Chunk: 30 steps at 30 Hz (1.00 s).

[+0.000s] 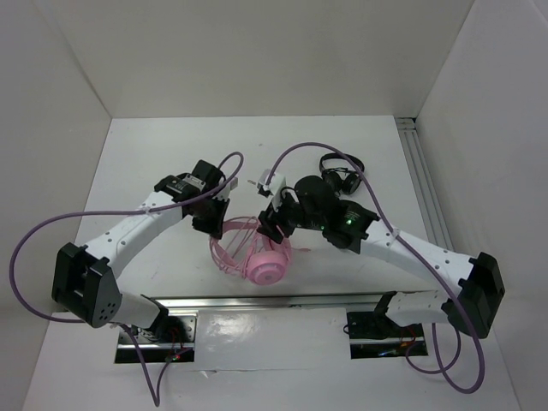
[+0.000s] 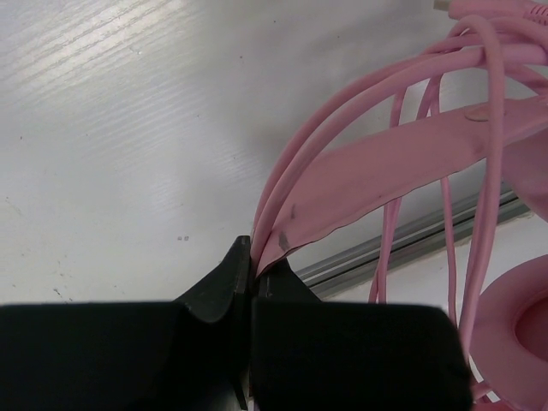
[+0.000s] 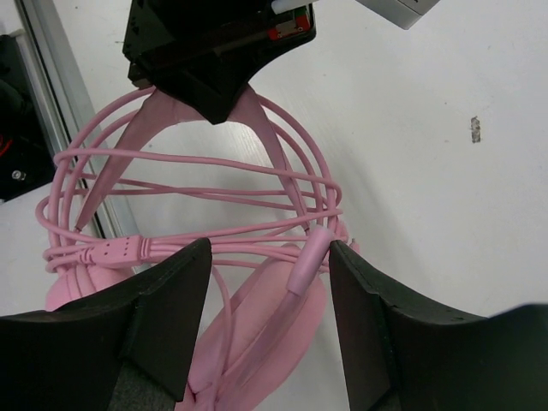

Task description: Wrap the headphones

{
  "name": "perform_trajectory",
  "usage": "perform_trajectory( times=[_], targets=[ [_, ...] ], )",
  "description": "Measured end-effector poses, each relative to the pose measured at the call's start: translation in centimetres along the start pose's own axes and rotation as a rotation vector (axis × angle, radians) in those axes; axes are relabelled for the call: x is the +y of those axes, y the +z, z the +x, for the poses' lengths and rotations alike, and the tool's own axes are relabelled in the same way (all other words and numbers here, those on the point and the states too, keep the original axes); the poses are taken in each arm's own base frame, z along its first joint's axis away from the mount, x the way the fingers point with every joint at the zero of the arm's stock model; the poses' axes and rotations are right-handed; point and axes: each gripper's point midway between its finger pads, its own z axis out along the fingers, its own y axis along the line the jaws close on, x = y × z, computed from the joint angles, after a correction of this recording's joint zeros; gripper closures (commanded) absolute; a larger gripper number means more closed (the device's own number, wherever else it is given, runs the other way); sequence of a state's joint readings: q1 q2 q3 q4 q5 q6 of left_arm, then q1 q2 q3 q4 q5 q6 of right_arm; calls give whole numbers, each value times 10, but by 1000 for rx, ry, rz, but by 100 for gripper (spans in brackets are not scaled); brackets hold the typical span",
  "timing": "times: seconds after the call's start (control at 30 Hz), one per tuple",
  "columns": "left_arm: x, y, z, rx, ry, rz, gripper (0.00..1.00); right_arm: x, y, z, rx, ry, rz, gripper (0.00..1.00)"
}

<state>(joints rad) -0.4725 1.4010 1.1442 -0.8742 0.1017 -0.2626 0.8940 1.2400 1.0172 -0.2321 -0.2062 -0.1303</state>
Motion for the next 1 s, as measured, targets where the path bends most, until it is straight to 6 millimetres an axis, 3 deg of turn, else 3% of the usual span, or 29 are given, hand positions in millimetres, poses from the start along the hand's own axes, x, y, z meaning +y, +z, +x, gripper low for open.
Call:
perform_trajectory(
  times=[0.43, 0.7, 1.0],
  targets=[
    [-11, 19, 11, 76, 53, -5, 100, 19, -22, -34, -33, -49, -109, 35],
    [-11, 21, 10, 73, 54, -7, 100, 31, -21, -6, 78, -21, -176, 39],
    [-13, 20, 11, 77, 52, 10, 100, 32, -12, 11, 129, -2, -192, 45]
  ],
)
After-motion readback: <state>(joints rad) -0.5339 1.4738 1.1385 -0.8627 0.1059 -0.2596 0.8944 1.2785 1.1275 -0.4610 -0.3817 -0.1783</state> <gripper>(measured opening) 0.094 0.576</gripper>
